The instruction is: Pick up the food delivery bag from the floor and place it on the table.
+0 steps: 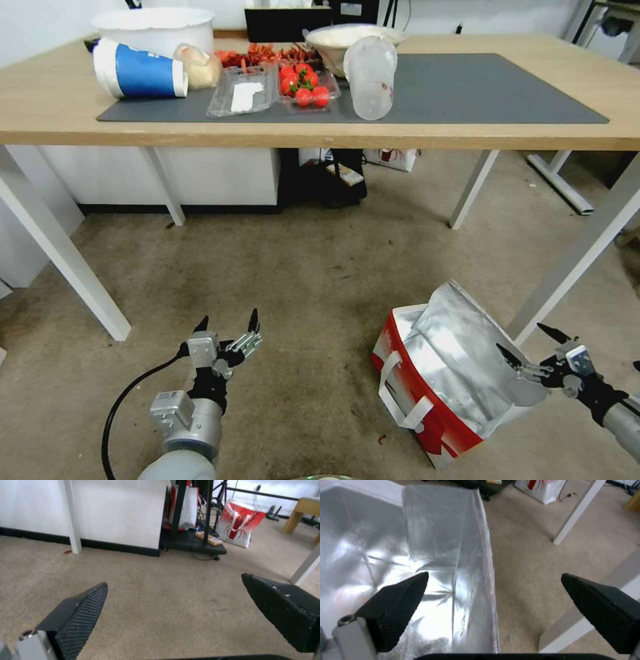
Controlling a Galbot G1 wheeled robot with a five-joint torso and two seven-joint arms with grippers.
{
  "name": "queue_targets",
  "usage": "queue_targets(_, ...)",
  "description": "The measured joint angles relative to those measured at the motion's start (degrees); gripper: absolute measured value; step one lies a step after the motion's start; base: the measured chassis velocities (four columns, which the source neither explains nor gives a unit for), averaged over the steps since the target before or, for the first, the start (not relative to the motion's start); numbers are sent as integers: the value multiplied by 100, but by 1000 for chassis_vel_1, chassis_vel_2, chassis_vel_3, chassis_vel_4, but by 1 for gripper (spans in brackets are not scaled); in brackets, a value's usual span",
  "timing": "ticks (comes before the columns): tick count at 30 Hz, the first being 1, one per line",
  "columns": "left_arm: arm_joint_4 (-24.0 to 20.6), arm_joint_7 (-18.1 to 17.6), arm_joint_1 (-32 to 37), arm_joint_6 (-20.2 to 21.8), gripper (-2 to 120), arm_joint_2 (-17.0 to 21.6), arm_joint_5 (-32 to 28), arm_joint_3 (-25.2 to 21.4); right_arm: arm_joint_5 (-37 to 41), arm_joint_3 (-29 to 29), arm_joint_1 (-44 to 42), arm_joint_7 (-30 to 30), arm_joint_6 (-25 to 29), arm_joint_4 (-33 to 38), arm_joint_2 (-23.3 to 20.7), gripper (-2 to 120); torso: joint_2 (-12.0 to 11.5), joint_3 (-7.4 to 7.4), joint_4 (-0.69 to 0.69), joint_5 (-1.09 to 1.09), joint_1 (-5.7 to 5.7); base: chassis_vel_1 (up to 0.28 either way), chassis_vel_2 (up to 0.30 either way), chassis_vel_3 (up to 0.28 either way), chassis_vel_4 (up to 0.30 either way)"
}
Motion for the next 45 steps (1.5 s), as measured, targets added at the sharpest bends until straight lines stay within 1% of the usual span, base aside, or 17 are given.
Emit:
queue_targets(8, 61, 0, -7, -3, 100, 10, 28, 20, -135, -94, 44, 12, -53, -131, 22, 100, 0, 0, 0, 0, 0, 0, 0, 0, 0)
queue_targets(12, 90, 0, -15, -9, 100, 16, 29, 44, -262, -154, 87, 110, -265, -122, 27, 100, 1, 0, 0, 0, 0, 0, 0, 0, 0)
queue_targets(21, 99, 2, 3, -59, 100, 13, 54, 55, -380, -204, 123, 183, -479, -109, 14, 100, 1, 0, 0, 0, 0, 0, 0, 0, 0)
queue_targets(25, 101, -1, 22, -115, 100, 11, 60, 39, -456, -263, 151, 215, -601, -108, 3, 97, 1, 0, 0, 0, 0, 0, 0, 0, 0)
queue_targets(26, 103, -2, 23, -126, 100, 11, 61, 36, -486, -286, 151, 246, -635, -108, 1, 93, 1, 0, 0, 0, 0, 0, 0, 0, 0)
queue_targets(27, 103, -2, 23, -126, 100, 11, 61, 36, -486, -286, 151, 246, -635, -108, 1, 93, 1, 0, 0, 0, 0, 0, 0, 0, 0)
queue_targets(30, 112, -1, 21, -170, 100, 12, 39, 33, -552, -318, 148, 321, -686, -108, 22, 81, 1, 0, 0, 0, 0, 0, 0, 0, 0)
queue_targets(31, 117, 0, 19, -176, 100, 13, 28, 33, -573, -323, 146, 334, -699, -108, 32, 78, 1, 0, 0, 0, 0, 0, 0, 0, 0)
queue_targets(32, 117, 0, 19, -176, 100, 13, 28, 33, -573, -323, 146, 334, -699, -108, 32, 78, 1, 0, 0, 0, 0, 0, 0, 0, 0)
queue_targets(34, 121, 2, 14, -186, 100, 17, 16, 33, -617, -329, 130, 367, -728, -105, 46, 69, 1, 0, 0, 0, 0, 0, 0, 0, 0)
queue_targets(35, 121, 2, 14, -186, 100, 17, 16, 33, -617, -329, 130, 367, -728, -105, 46, 69, 1, 0, 0, 0, 0, 0, 0, 0, 0)
queue_targets(39, 140, 3, -13, -254, 100, 34, -31, 33, -601, -360, 112, 485, -720, -59, 52, 47, 1, 0, 0, 0, 0, 0, 0, 0, 0)
queue_targets(40, 140, 3, -13, -254, 100, 34, -31, 33, -601, -360, 112, 485, -720, -59, 52, 47, 1, 0, 0, 0, 0, 0, 0, 0, 0)
queue_targets(43, 165, 5, -24, -328, 100, 40, -49, 34, -562, -362, 85, 529, -695, -2, 74, 34, 1, 0, 0, 0, 0, 0, 0, 0, 0)
queue_targets(44, 165, 5, -24, -328, 100, 40, -49, 34, -562, -362, 85, 529, -695, -2, 74, 34, 1, 0, 0, 0, 0, 0, 0, 0, 0)
queue_targets(45, 166, 5, -25, -340, 100, 41, -51, 34, -545, -365, 78, 549, -686, 12, 82, 30, 1, 0, 0, 0, 0, 0, 0, 0, 0)
